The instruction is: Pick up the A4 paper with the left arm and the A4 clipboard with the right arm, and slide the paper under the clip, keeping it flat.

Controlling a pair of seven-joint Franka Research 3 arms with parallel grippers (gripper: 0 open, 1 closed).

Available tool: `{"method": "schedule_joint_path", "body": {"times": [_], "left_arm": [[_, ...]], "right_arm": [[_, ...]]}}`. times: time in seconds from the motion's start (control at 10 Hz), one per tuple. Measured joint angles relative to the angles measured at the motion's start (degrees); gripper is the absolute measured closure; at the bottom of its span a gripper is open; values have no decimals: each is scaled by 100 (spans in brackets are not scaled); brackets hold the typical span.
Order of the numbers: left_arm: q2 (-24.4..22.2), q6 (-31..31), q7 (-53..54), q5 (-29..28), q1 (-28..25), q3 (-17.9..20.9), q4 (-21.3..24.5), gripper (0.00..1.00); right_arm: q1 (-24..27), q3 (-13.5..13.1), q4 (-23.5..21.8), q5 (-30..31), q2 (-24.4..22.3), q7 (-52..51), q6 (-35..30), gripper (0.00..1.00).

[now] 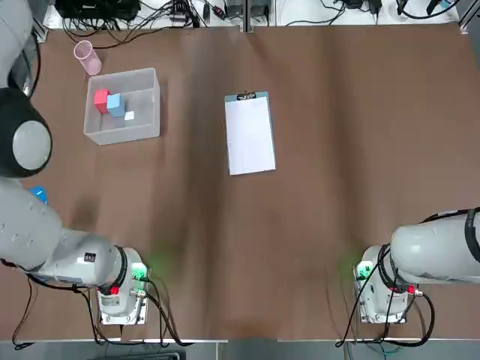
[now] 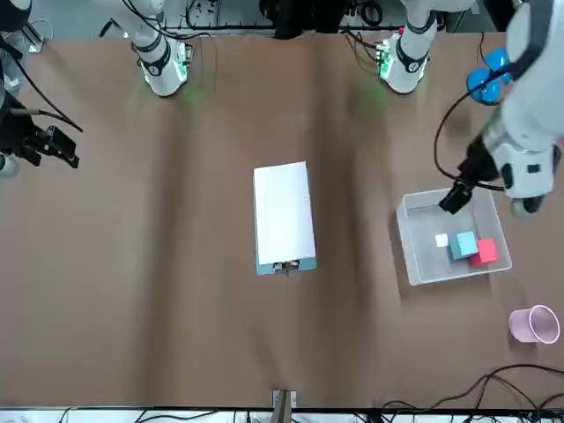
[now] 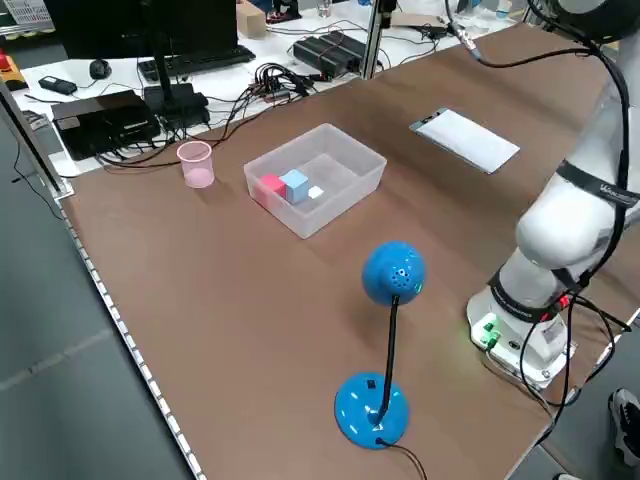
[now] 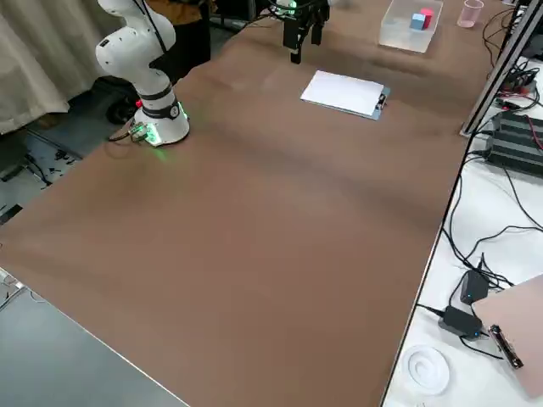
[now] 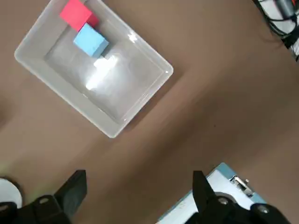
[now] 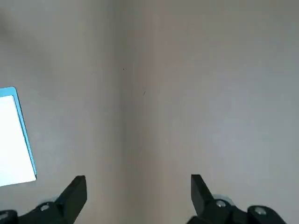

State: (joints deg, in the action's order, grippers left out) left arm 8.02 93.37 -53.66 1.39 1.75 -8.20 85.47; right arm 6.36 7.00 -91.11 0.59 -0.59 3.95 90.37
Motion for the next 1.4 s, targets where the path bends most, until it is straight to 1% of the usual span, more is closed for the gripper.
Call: {"method": "schedule_joint_path", "body": {"times": [0.1, 0.2, 0.3, 0.4, 0.5, 0.7, 0.8, 1.0, 1.1, 1.4], "left_arm": [[-29, -1, 772, 2, -404, -374, 0, 0], [-79, -42, 1725, 1, -563, -541, -3, 0], [-150, -112, 2552, 1, -507, -543, -4, 0], [-214, -140, 3028, -24, -388, -513, -4, 0], [-262, -152, 3262, -163, -272, -484, -3, 0], [-333, -328, 3364, -548, -32, -439, -4, 0], [-420, -444, 3448, -596, 85, -350, -7, 0], [-665, -684, 3701, -604, 305, -32, -10, 0], [-724, -710, 3712, -604, 312, -18, -10, 0], [-672, -710, 3742, -604, 305, -16, 10, 0]], "right_arm": [[0, 0, 0, -7, 0, 0, 0, 1], [0, -1, 0, -11, 0, 0, 0, 1], [0, -1, 0, -12, 0, 0, 0, 1], [0, 0, 0, -13, 0, 0, 0, 1], [0, -1, 0, -14, 0, 0, 0, 1], [0, 0, 0, -16, 0, 0, 0, 1], [0, 0, 0, -17, 0, 0, 0, 1], [0, 0, -1, -21, 0, 0, 0, 1], [0, 0, -1, -24, 0, 0, 0, 1], [0, 0, -1, -28, 0, 0, 0, 1]]}}
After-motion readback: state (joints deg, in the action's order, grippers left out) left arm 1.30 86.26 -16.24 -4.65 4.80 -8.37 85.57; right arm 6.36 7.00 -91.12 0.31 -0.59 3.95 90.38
